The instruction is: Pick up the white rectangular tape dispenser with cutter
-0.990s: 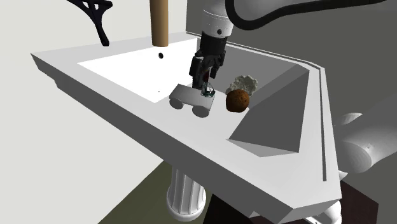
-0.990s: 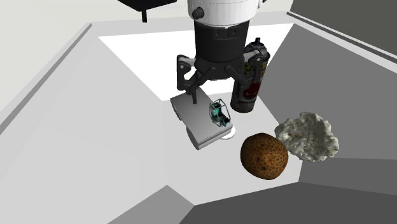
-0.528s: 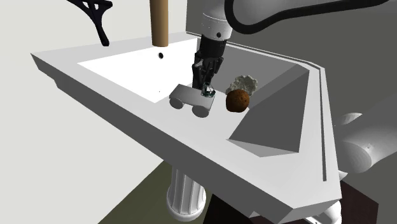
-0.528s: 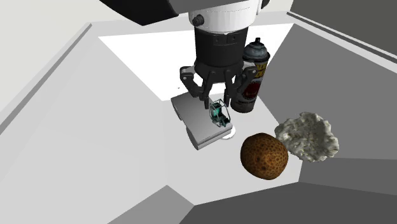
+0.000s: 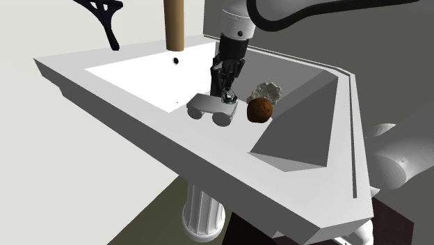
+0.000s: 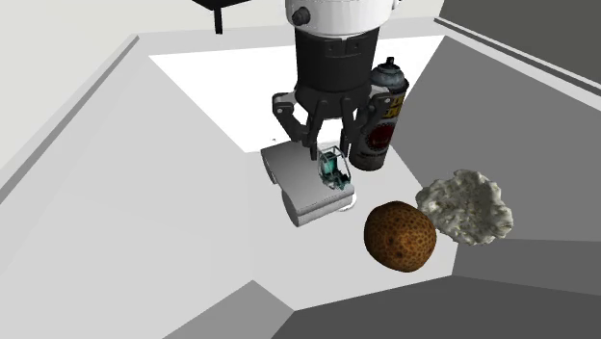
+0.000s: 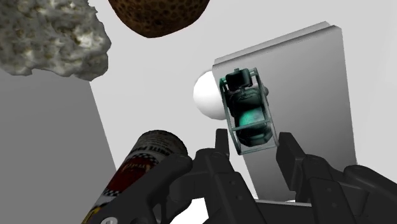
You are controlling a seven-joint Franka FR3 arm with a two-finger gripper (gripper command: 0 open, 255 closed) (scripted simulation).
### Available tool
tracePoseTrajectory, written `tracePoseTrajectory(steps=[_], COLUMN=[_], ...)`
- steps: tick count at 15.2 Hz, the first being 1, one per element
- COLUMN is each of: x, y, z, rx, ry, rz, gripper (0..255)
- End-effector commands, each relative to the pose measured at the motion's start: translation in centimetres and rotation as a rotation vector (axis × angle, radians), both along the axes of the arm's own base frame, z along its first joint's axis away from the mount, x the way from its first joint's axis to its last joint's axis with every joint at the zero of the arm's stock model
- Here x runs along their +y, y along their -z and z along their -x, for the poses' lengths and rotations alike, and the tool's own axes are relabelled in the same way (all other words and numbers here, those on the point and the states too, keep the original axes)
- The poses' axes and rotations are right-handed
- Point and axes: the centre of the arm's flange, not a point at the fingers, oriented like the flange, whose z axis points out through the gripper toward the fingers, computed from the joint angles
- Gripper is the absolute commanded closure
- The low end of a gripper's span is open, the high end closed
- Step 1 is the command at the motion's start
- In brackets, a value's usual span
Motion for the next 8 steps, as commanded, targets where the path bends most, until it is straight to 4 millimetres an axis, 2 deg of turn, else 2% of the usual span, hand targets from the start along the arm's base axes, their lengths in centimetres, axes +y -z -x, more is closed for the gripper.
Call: tracePoseTrajectory(steps=[1,8], x=[0.1,0.1], y=[-1.0,-4.7], z=[0.0,0.0], rx=[-0.001,-0.001], ry=[0.000,0.000], rz=[0.000,0.000], gripper=[255,255])
